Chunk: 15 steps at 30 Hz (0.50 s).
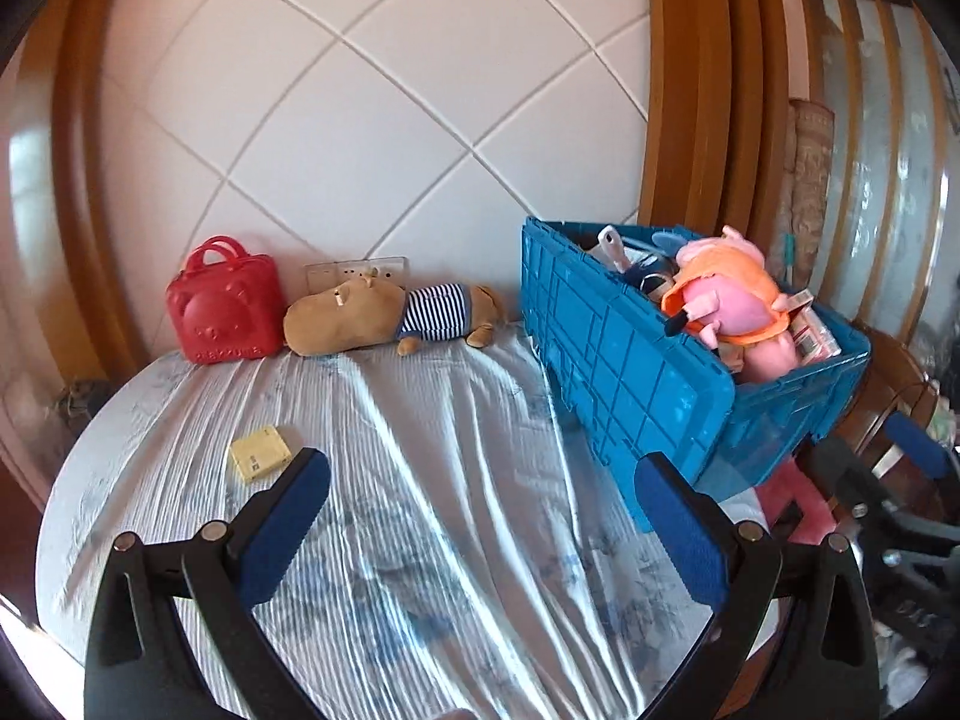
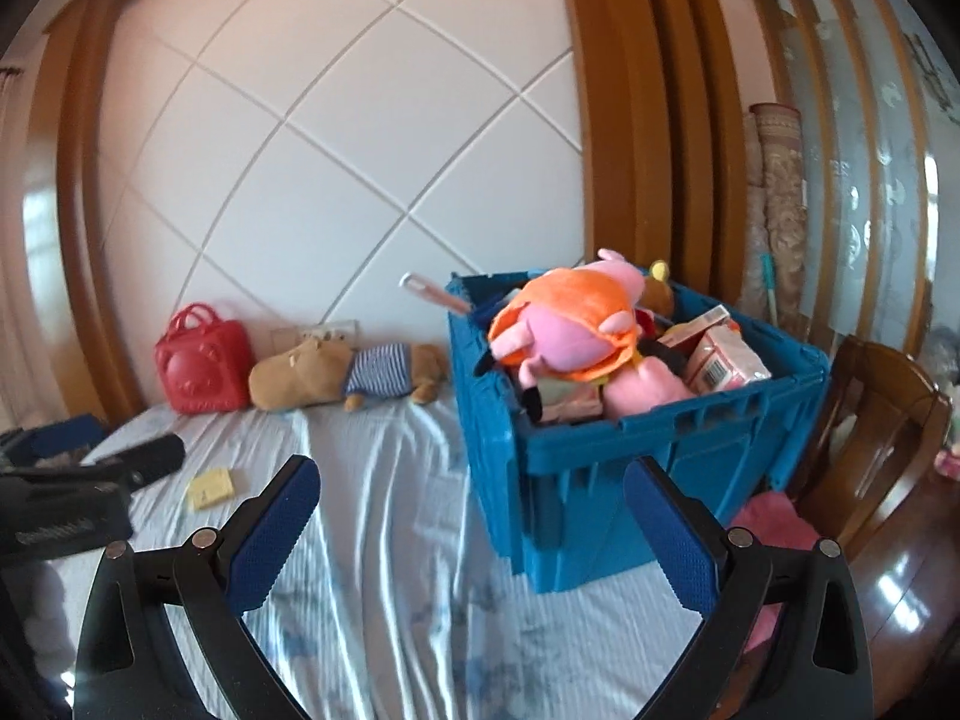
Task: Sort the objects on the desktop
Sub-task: 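Withdraw both open tools from the crate back over the bed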
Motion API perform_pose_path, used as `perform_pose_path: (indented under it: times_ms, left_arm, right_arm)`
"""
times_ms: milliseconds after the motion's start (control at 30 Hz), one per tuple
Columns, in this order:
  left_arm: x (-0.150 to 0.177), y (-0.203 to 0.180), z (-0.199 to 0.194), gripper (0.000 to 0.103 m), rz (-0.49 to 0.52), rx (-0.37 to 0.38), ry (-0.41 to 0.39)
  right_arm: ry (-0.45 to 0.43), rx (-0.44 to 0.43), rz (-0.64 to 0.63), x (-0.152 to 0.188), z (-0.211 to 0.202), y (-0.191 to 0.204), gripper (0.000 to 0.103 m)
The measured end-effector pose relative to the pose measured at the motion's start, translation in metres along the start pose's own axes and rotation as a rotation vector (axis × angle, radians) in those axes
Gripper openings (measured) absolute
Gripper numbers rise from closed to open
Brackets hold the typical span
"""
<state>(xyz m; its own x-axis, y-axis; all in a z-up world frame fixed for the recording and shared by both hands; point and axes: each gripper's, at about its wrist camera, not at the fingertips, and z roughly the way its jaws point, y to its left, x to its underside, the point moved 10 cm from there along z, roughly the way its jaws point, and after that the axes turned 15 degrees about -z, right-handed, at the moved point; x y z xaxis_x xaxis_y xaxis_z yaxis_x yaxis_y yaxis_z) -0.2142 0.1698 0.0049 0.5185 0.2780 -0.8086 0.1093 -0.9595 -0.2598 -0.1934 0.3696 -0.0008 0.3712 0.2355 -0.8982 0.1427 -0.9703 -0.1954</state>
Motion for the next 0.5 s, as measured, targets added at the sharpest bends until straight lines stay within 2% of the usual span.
perform_pose_path:
  times_ms: [233, 500]
  left_arm:
    - [0.014, 0.002, -0.025, 0.103, -0.048, -0.007, -0.012]
    - [0.019, -0.001, -0.04, 0.103, -0.014, -0.016, -0.049]
  right_arm:
    - [-0.011, -0.046, -0.051, 0.002, -0.015, 0.012, 0.103]
    - [-0.019, -0.069, -0.034, 0.006, -0.02, 0.012, 0.103]
